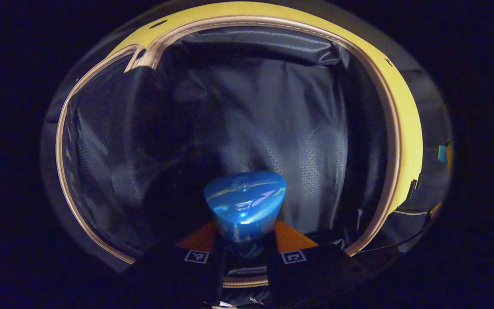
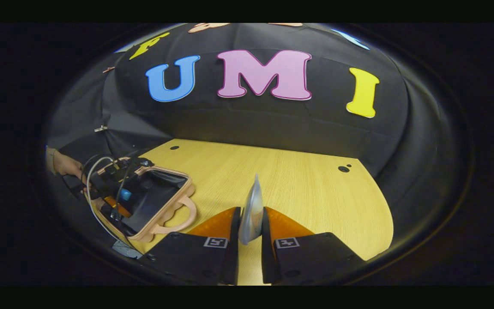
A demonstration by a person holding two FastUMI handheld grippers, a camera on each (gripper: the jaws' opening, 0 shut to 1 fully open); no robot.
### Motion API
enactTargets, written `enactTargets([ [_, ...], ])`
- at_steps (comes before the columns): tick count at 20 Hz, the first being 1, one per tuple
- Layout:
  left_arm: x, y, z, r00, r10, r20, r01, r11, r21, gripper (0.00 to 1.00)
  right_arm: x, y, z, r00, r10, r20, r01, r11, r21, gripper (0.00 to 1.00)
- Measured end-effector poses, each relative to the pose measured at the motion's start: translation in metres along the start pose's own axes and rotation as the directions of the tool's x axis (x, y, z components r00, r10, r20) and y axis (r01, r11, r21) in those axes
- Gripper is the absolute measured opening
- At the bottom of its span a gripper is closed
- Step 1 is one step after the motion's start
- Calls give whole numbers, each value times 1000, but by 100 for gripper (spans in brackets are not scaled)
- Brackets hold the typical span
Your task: First open the suitcase, pack the skin care products into it, and then close the suitcase.
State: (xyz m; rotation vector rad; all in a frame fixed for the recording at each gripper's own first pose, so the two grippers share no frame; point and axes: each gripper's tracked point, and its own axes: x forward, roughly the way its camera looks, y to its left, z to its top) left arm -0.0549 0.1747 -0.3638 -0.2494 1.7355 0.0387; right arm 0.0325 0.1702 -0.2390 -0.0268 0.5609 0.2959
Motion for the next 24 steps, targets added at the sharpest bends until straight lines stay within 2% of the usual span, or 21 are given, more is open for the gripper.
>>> enactTargets([
  [1, 1, 1, -2, 1000, 0, 4, 0, 1000, 3, 44, -1, 3, -1, 1000, 0, -1, 0, 1000, 1, 25],
  [2, 2, 1, -2, 1000, -2, 6, 2, 1000, 8, 49, -3, 7, -2, 1000, -1, 0, 1, 1000, 3, 25],
  [3, 2, -1, -7, 1000, -10, 6, 10, 1000, 11, 48, -3, 12, -5, 1000, 4, -5, -4, 1000, 6, 32],
  [4, 3, -2, -9, 1000, -12, 10, 12, 1000, 8, 53, -2, 18, -9, 1000, 10, -12, -10, 1000, 10, 25],
  [7, -9, -6, -12, 997, -47, 65, 46, 999, 15, 66, -3, 38, -11, 999, 35, -15, -35, 999, 7, 25],
  [8, -19, -9, -8, 992, -65, 112, 62, 998, 32, 77, -2, 44, -11, 999, 46, -21, -46, 999, 1, 17],
  [9, -35, -12, -5, 983, -82, 165, 75, 996, 49, 76, 0, 51, -11, 998, 59, -25, -59, 998, -4, 25],
  [10, -50, -13, 1, 970, -98, 223, 88, 995, 54, 82, 1, 62, -11, 996, 79, -34, -79, 997, 0, 25],
  [11, -67, -16, 4, 952, -133, 277, 124, 991, 51, 93, 3, 72, -10, 994, 97, -39, -97, 995, 14, 25],
  [12, -85, -23, 7, 929, -181, 323, 178, 983, 40, 94, 5, 88, -10, 990, 132, -48, -130, 991, 38, 22],
  [14, -122, -27, 8, 874, -268, 405, 285, 958, 20, 95, 12, 121, -10, 979, 191, -67, -188, 981, 57, 25],
  [16, -151, -7, 4, 833, -282, 476, 314, 949, 12, 95, 19, 156, -15, 960, 256, -109, -248, 965, 81, 25],
  [18, -163, 27, -6, 821, -224, 526, 264, 965, -2, 95, 27, 195, -27, 929, 327, -175, -306, 943, 133, 25],
  [20, -165, 65, -19, 820, -149, 553, 206, 978, -42, 95, 36, 234, -43, 881, 397, -258, -355, 914, 196, 25],
  [21, -165, 76, -28, 821, -140, 554, 216, 974, -75, 95, 41, 251, -57, 851, 420, -316, -365, 905, 220, 25],
  [23, -165, 87, -43, 811, -170, 560, 300, 943, -147, 95, 54, 267, -85, 777, 448, -442, -366, 893, 262, 25],
  [24, -165, 97, -49, 807, -172, 565, 330, 925, -189, 95, 56, 270, -98, 732, 455, -508, -363, 891, 275, 25],
])
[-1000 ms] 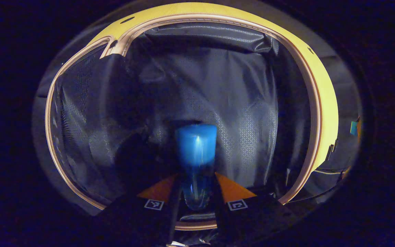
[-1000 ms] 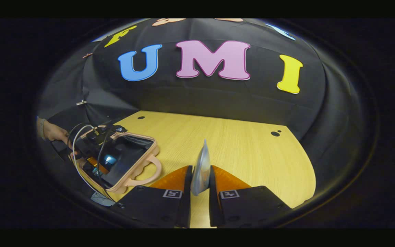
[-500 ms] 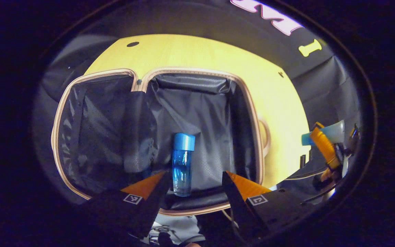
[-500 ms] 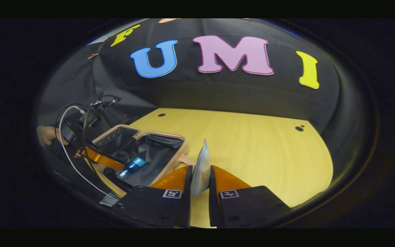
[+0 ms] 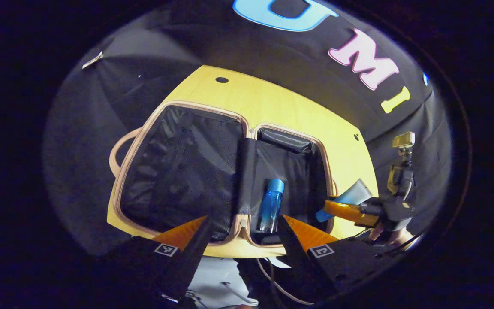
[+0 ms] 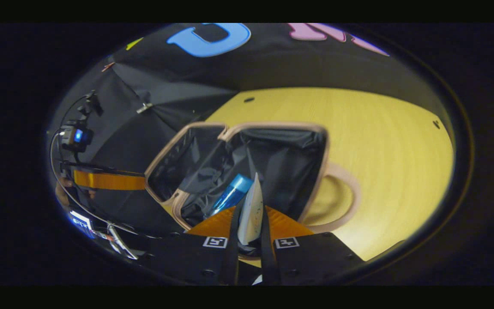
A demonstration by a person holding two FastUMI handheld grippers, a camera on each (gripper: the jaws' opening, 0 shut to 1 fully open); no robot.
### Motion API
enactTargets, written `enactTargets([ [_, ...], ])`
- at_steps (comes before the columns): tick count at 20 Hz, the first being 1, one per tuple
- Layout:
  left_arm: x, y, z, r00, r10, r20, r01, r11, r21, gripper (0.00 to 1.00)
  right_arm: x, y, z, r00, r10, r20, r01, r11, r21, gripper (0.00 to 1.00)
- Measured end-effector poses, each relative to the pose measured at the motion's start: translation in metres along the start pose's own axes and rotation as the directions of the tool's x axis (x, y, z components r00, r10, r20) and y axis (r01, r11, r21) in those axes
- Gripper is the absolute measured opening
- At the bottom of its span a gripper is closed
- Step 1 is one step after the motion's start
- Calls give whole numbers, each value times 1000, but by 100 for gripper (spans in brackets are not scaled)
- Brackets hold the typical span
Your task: First open the suitcase, pack the skin care products into it, and then close the suitcase.
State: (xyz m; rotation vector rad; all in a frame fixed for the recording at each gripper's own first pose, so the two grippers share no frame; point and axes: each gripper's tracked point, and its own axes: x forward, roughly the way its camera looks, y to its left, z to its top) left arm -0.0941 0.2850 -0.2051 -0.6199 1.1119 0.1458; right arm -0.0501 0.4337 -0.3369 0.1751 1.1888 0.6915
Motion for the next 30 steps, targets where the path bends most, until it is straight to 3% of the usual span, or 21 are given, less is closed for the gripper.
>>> enactTargets([
  [4, -14, 61, -17, 997, 72, -2, -72, 993, -99, 95, 39, -3, -15, 983, 0, -186, 17, 996, 90, 25],
  [5, -16, 74, -20, 995, 95, -6, -95, 989, -115, 95, 47, -3, -21, 979, -12, -203, 35, 993, 110, 32],
  [6, -18, 84, -23, 994, 105, -13, -106, 985, -134, 95, 55, -3, -22, 976, -20, -217, 51, 989, 142, 32],
  [7, -18, 94, -25, 993, 114, -14, -114, 981, -158, 95, 55, -3, -21, 972, -36, -232, 75, 984, 163, 22],
  [9, -22, 109, -24, 992, 124, -13, -124, 971, -204, 95, 59, -14, -22, 967, -87, -239, 130, 976, 173, 31],
  [10, -22, 115, -22, 991, 130, -10, -129, 967, -221, 95, 58, -12, -24, 964, -88, -251, 136, 974, 180, 25],
  [11, -23, 120, -21, 991, 134, -7, -131, 964, -232, 95, 58, -11, -20, 967, -90, -238, 137, 973, 186, 27],
  [12, -24, 125, -18, 990, 139, -5, -136, 963, -234, 95, 59, -6, -19, 970, -84, -227, 128, 974, 189, 47],
  [14, -25, 136, -13, 986, 168, -3, -165, 961, -222, 95, 54, 14, -13, 979, -25, -202, 66, 977, 202, 60],
  [17, -26, 159, 11, 977, 214, 20, -205, 956, -212, 95, 35, 27, 0, 992, -19, -123, 34, 992, 123, 98],
  [21, -27, 195, 59, 964, 258, 65, -235, 941, -242, 95, 1, 34, 38, 999, -18, 49, 17, 1000, 18, 97],
  [25, -12, 236, 97, 950, 307, 58, -284, 926, -247, 95, -30, 31, 60, 990, -21, 138, 27, 999, -43, 97],
  [30, 26, 274, 124, 933, 361, -8, -355, 913, -202, 95, -48, 5, 70, 974, -103, 203, 124, 988, -96, 97],
])
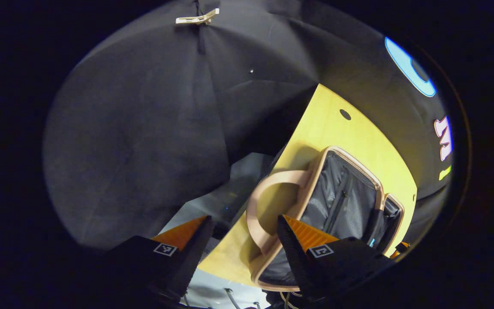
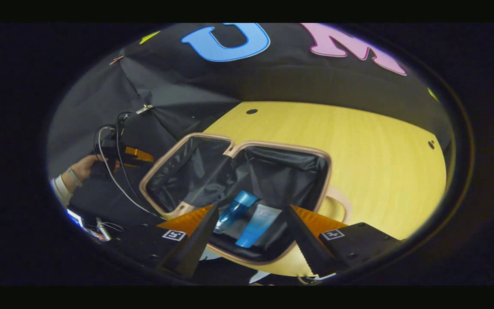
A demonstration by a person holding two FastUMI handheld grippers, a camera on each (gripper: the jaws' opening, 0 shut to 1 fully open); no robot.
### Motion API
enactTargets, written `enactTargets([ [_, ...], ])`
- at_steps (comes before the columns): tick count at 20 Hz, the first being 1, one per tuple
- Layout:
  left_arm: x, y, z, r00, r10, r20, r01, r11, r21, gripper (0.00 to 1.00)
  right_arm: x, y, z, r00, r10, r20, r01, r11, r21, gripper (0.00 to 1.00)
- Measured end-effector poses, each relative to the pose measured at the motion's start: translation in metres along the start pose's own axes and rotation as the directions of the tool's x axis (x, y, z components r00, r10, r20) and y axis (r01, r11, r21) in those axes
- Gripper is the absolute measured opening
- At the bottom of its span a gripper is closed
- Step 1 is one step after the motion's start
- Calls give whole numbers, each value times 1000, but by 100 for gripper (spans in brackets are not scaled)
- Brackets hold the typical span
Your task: First open the suitcase, pack the skin care products into it, and then close the suitcase.
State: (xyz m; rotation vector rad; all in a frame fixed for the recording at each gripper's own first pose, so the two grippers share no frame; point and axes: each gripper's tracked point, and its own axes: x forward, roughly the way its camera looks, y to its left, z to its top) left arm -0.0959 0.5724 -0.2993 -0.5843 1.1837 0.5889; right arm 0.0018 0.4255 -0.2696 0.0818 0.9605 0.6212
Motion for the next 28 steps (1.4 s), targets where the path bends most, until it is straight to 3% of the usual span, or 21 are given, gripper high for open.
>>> enactTargets([
  [4, 32, 12, 0, 994, 81, -69, -78, 996, 51, 95, -4, -10, 5, 999, -23, 24, 22, 999, 30, 98],
  [8, 58, -10, -11, 990, 23, -140, -15, 998, 58, 89, -7, -24, 1, 998, -57, 19, 57, 998, 35, 98],
  [10, 64, -12, -21, 983, 27, -179, -17, 998, 62, 67, -9, -28, 0, 997, -71, 15, 71, 997, 37, 98],
  [12, 68, -15, -19, 986, 29, -166, -18, 997, 69, 22, -11, -28, 0, 997, -68, 20, 67, 997, 50, 98],
  [19, 36, -31, -5, 993, -65, -99, 71, 995, 63, 11, -18, -22, -7, 998, -61, 24, 61, 998, 11, 98],
  [24, -21, -59, 18, 991, -132, 7, 129, 978, 161, 7, -29, -14, -8, 998, -40, 49, 40, 999, -13, 98],
  [28, -82, -96, 37, 973, -214, 90, 186, 950, 251, 6, -43, -3, -8, 997, -10, 77, 12, 1000, -21, 97],
])
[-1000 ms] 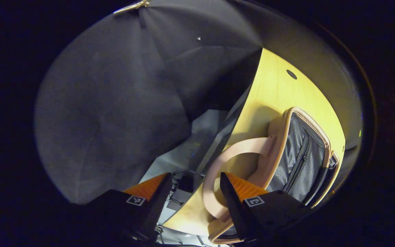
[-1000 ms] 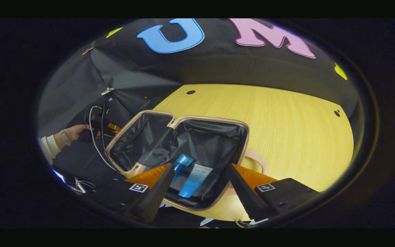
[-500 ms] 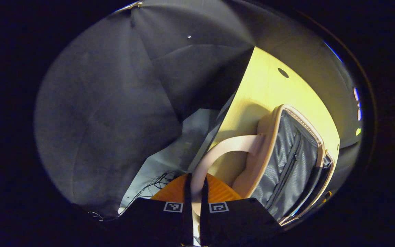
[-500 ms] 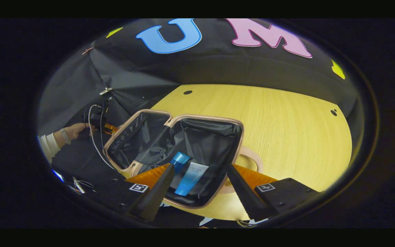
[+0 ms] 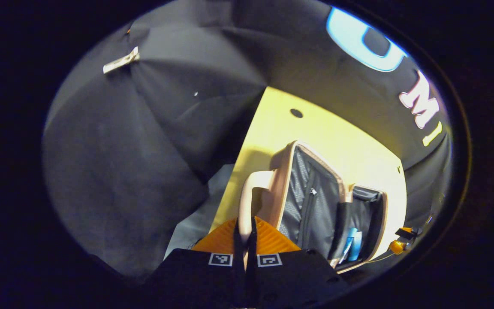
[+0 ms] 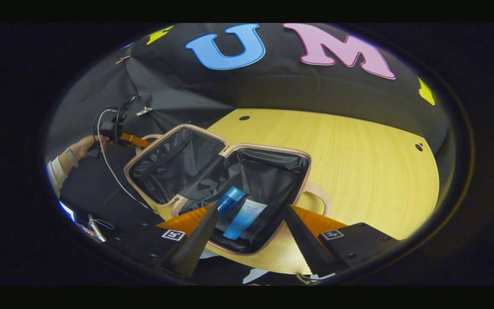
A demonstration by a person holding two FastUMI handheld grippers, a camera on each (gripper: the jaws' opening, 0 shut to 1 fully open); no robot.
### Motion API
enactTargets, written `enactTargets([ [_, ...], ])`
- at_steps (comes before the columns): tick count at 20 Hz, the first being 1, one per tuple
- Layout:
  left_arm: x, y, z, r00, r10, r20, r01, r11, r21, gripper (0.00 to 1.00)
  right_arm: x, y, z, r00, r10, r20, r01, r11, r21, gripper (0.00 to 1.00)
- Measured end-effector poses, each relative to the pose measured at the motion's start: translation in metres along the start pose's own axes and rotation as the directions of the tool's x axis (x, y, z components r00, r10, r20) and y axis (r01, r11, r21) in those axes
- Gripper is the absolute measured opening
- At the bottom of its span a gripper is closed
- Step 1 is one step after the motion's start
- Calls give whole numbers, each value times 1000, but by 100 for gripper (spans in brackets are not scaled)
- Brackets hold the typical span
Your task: First open the suitcase, pack the skin care products into it, and then close the suitcase.
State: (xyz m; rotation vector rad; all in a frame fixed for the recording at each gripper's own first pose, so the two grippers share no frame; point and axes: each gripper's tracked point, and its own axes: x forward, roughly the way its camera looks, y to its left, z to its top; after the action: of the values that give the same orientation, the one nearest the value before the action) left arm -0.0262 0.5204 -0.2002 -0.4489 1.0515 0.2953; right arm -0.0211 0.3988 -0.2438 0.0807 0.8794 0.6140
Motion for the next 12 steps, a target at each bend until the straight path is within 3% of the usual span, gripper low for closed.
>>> enactTargets([
  [7, -101, -126, 26, 987, -119, 108, 101, 982, 156, 6, -35, -5, -3, 997, 32, 66, -29, 998, -51, 97],
  [12, -125, -248, 9, 970, -211, 120, 163, 933, 319, 6, -70, -34, -8, 992, 32, 120, -26, 998, -58, 98],
])
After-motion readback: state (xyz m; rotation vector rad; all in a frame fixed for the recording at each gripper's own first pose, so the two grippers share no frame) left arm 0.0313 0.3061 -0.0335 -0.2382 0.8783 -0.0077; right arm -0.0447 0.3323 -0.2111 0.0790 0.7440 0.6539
